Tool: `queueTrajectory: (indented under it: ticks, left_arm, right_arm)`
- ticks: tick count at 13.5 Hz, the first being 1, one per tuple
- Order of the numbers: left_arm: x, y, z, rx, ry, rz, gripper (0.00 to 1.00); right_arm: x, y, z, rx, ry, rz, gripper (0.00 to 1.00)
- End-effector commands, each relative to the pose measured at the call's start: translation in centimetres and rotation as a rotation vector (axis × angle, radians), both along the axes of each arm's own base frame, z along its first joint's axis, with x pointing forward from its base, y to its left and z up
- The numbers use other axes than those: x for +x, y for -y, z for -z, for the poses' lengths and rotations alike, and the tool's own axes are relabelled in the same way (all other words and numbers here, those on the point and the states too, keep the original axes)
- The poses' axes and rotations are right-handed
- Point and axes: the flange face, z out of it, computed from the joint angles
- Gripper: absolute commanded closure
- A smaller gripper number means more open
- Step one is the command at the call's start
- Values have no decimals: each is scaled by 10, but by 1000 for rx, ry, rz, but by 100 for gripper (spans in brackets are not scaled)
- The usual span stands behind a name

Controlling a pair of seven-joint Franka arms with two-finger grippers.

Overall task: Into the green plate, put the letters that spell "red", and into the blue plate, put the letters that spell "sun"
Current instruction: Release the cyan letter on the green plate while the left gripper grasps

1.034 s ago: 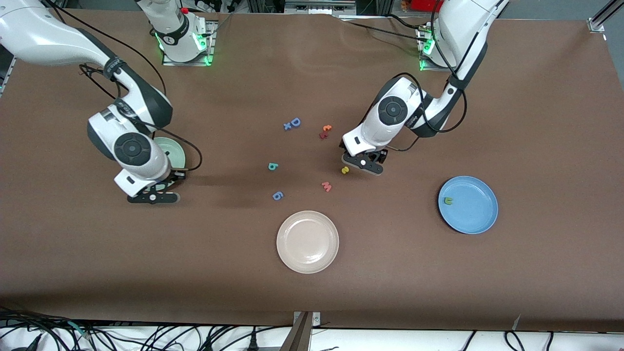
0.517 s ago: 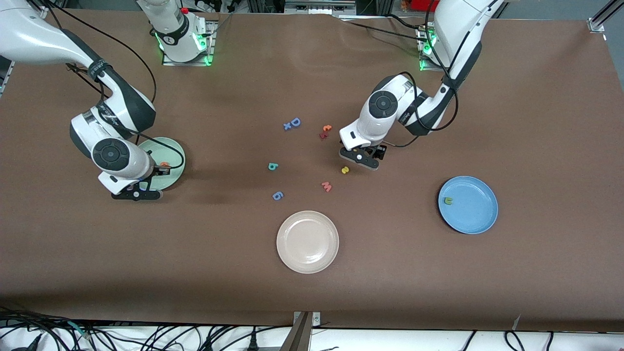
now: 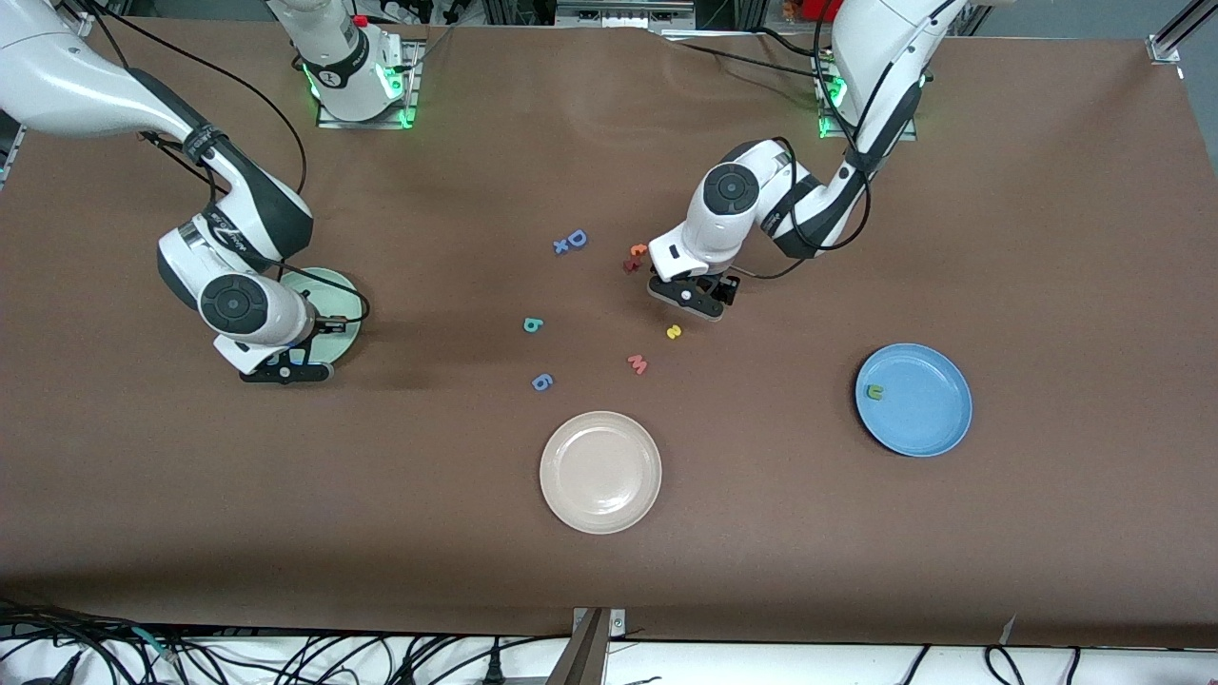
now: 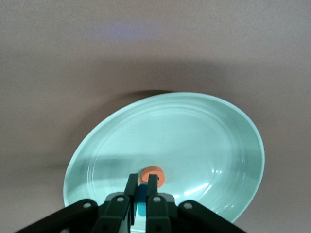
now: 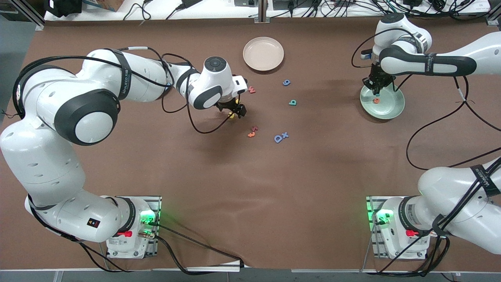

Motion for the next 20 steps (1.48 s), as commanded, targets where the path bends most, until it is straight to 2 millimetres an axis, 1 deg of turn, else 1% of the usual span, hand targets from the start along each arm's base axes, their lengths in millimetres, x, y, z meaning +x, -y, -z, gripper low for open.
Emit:
queueTrajectory:
  ticks: [1, 3, 4, 5, 6, 8, 9, 10, 11, 12, 13, 14, 15, 16, 18, 19, 20]
  left_arm:
    - [-3, 0, 7, 15, 24, 12, 0]
    - [-4, 0, 9, 16, 21, 0, 1]
    - [-4, 0, 9, 16, 21, 0, 2]
    - [-4, 1, 9, 16, 22, 2, 5]
    - [-6, 1, 11, 18, 17, 4, 8]
    - [-6, 2, 13, 17, 20, 10, 15]
    - [-5, 2, 15, 10, 30, 19, 17]
    - [-5, 2, 18, 9, 26, 17, 19]
    - [-5, 2, 20, 9, 23, 10, 22]
    - [-4, 3, 20, 5, 26, 4, 27]
    - [-4, 3, 20, 5, 26, 1, 30]
    - [-4, 3, 20, 6, 26, -4, 34]
    - [-5, 4, 20, 5, 26, -6, 42]
    - [-5, 3, 20, 6, 26, -15, 44]
    - [-5, 3, 19, 5, 27, -16, 46]
    - [-5, 4, 19, 5, 27, -15, 49]
    - [-5, 4, 19, 4, 27, -15, 49]
  right_arm:
    - [-3, 1, -1, 22, -1, 12, 42]
    - [-2, 1, -3, 15, -4, 13, 38]
    - [-1, 0, -6, 16, 1, 13, 32]
    - [0, -1, -7, 18, 3, 11, 29]
    - [3, -1, -10, 18, 11, 16, 24]
    - [10, -2, -20, 28, 32, 19, 18]
    - [16, -1, -26, 32, 43, 20, 16]
    - [20, -7, -37, 40, 57, 13, 16]
    - [25, -8, -45, 34, 63, 17, 13]
    - [32, -19, -57, 18, 81, 5, 12]
    - [39, -28, -67, 21, 84, 15, 7]
    - [46, -29, -73, 32, 75, 54, 6]
    - [53, -33, -82, 47, 68, 88, 5]
    - [58, -36, -92, 45, 71, 117, 2]
    - [67, -40, -103, 47, 63, 151, 2]
    - [71, -41, -109, 60, 55, 163, 2]
    - [76, -39, -114, 63, 52, 186, 2]
